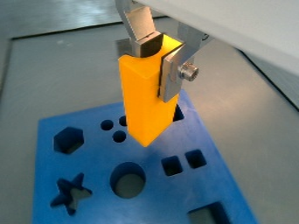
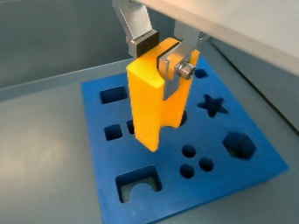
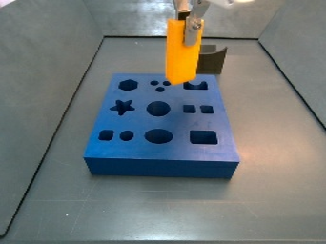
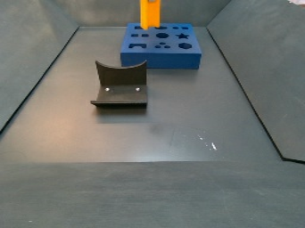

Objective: Insert the arch object.

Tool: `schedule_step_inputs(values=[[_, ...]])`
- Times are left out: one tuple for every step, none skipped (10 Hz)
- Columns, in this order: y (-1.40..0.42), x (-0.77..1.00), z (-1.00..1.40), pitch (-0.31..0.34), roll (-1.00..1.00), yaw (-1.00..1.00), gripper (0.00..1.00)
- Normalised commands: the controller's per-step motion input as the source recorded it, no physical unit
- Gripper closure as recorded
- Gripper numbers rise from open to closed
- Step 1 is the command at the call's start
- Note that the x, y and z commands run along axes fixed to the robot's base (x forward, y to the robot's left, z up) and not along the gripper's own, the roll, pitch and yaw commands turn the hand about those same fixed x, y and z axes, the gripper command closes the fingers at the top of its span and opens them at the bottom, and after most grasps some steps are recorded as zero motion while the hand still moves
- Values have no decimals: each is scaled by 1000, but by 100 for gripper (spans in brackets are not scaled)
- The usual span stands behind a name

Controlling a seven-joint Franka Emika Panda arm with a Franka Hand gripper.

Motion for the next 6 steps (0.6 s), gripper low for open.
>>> schedule_step_inputs(values=[[0,0,-120,0,0,-1000,100],[0,0,-120,1,0,-1000,100],[0,0,-103,0,0,-1000,100],[91,109,-143,0,0,-937,100],[257,186,-206,0,-41,-726,100],[343,183,-249,0,-14,-671,100]])
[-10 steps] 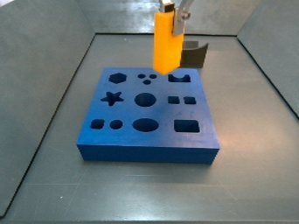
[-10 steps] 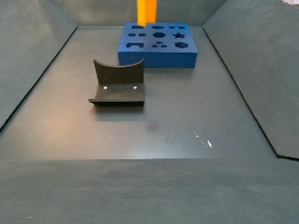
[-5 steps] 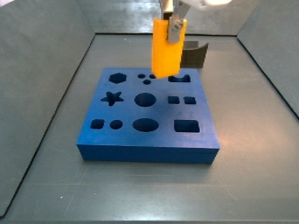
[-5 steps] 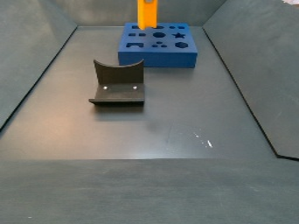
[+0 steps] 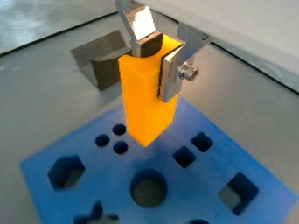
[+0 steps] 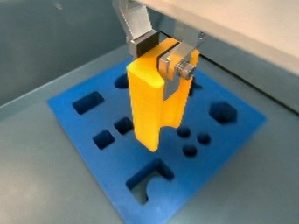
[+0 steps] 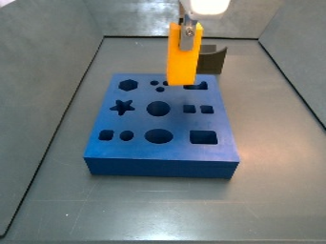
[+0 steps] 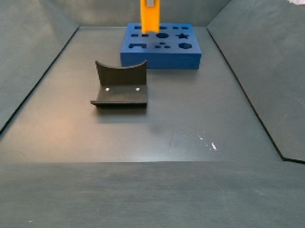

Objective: Insert the arch object.

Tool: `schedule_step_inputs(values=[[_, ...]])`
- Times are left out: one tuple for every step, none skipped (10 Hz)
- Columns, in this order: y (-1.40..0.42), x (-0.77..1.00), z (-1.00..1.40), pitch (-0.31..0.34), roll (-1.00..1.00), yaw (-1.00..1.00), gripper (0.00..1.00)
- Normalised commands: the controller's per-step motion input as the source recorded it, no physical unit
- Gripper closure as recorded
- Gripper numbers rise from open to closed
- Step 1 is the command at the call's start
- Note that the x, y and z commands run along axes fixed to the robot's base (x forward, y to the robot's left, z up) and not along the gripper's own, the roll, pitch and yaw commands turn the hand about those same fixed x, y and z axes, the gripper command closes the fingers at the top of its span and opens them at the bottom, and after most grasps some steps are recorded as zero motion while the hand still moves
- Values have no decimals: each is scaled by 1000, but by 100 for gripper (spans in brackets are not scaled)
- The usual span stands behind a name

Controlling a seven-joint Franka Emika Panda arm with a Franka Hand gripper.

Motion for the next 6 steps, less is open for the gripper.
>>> schedule_step_inputs(values=[[451,257,-223,0,-10,-557,100],[251,229,-106,20,0,-220,100],[146,66,-151,0,23,-71,100],[60,191,-226,0,0,-146,100],[0,491,-197,0,0,-649,100],[14,423,-194,0,0,-514,100]])
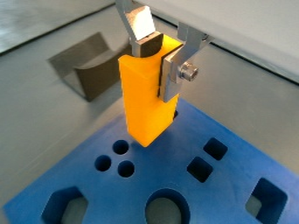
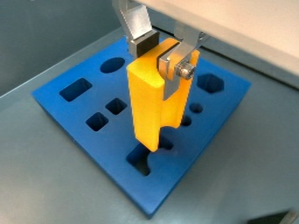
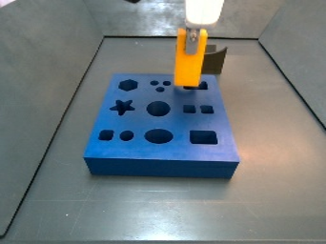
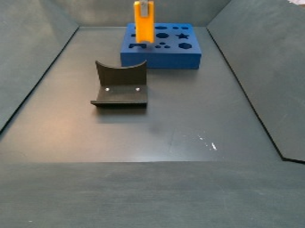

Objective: Insert the arch object.

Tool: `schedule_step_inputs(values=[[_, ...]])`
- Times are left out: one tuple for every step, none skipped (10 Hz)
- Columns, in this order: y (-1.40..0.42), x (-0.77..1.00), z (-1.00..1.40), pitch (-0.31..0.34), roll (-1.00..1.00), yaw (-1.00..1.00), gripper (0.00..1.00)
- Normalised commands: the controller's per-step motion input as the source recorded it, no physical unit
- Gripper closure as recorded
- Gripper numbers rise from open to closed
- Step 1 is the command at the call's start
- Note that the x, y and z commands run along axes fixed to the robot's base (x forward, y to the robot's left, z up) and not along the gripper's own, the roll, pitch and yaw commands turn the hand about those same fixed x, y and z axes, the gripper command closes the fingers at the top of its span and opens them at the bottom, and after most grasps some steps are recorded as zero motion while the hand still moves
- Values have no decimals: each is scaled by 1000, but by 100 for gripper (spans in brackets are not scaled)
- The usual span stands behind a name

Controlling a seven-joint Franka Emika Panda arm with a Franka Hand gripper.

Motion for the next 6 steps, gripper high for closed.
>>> schedule_step_inputs(values=[[0,391,-271,-1,0,-263,100],[34,320,-283,-11,0,-163,100],[83,149,-274,0,46,0,100],[54,131,-294,-14,84,157,100],[20,71,-349,-81,103,314,100],[100,0,-340,-137,91,360,100]])
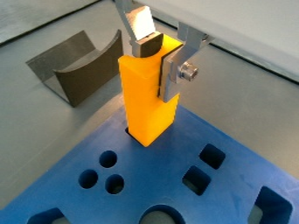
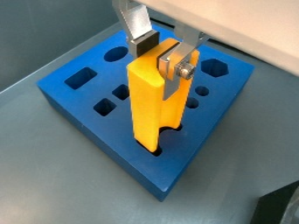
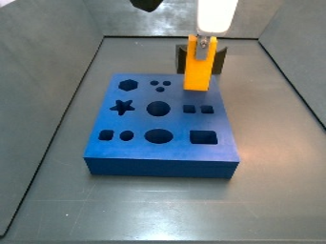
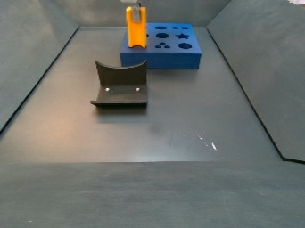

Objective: Insert the arch object.

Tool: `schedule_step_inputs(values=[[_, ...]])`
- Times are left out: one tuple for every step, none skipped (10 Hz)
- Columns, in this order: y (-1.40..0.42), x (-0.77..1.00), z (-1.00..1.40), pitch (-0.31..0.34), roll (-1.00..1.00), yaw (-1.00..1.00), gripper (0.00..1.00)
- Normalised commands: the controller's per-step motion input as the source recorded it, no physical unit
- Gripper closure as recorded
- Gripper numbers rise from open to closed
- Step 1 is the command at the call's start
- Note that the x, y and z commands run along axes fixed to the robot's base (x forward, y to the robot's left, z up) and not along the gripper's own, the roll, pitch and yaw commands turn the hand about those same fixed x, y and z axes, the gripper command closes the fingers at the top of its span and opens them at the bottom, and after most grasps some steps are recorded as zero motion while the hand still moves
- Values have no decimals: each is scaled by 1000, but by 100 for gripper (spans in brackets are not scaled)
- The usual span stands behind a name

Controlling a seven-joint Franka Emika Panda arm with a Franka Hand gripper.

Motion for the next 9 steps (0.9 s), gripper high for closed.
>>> schedule_step_inputs(values=[[106,-80,-331,-141,63,294,100],[31,-69,-354,-133,76,209,100],[0,0,-414,-136,39,100,100],[0,0,-457,-170,0,0,100],[-57,0,-574,-244,54,0,100],[-40,0,-494,-191,56,0,100],[0,-49,-191,-211,-14,0,100],[0,-6,-103,-123,-10,0,100],[0,0,0,-16,0,0,100]])
